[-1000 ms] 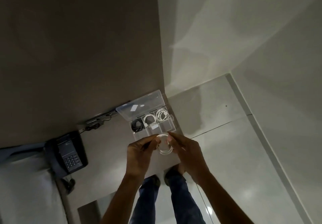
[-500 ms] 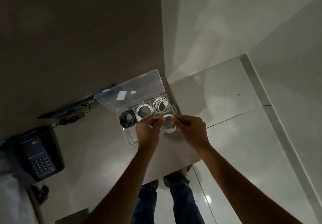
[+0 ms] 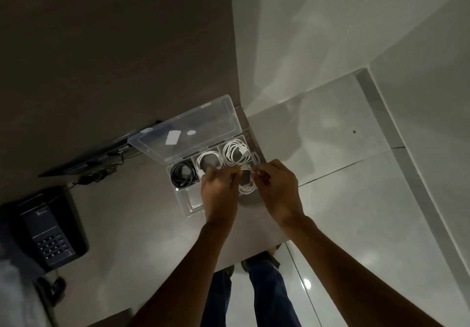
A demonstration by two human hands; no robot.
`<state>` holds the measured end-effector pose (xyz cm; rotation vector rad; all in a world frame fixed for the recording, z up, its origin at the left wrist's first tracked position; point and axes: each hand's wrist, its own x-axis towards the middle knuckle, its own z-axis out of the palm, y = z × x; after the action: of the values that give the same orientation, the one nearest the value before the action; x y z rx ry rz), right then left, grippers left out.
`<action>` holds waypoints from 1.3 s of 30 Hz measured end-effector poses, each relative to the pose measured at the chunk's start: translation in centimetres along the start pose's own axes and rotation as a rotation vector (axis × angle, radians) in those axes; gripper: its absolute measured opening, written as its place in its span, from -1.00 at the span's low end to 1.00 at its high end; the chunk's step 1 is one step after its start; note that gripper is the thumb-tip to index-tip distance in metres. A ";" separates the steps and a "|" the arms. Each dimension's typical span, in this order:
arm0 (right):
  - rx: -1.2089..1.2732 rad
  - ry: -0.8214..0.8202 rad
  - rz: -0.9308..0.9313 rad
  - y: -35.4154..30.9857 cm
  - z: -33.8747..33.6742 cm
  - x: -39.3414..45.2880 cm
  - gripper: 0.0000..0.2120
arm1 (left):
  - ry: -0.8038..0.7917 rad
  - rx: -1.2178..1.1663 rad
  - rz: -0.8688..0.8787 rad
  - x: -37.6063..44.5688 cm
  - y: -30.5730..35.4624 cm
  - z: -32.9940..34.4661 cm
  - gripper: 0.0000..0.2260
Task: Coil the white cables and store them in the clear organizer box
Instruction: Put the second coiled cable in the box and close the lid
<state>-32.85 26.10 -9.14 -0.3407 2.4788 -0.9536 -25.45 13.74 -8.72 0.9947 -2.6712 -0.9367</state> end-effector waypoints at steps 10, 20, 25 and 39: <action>-0.239 0.046 -0.181 1.0 -0.1 -0.2 -0.79 | -0.067 0.135 0.106 0.5 -0.9 0.3 -0.89; -0.086 -0.221 -0.340 2.1 -1.6 0.6 -0.58 | -0.036 0.091 0.072 0.5 1.0 0.2 -0.95; -0.123 -0.172 -0.310 1.5 -1.7 0.8 -0.53 | -0.057 0.094 0.073 0.7 0.6 0.2 -0.92; -0.172 -0.125 -0.178 -0.7 -1.6 0.4 -0.56 | -0.435 0.070 0.108 1.0 0.8 -2.2 -0.72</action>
<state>-34.00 26.32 -7.73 -0.6663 2.4514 -0.7613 -25.90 12.48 -6.54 0.7142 -3.0914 -1.1579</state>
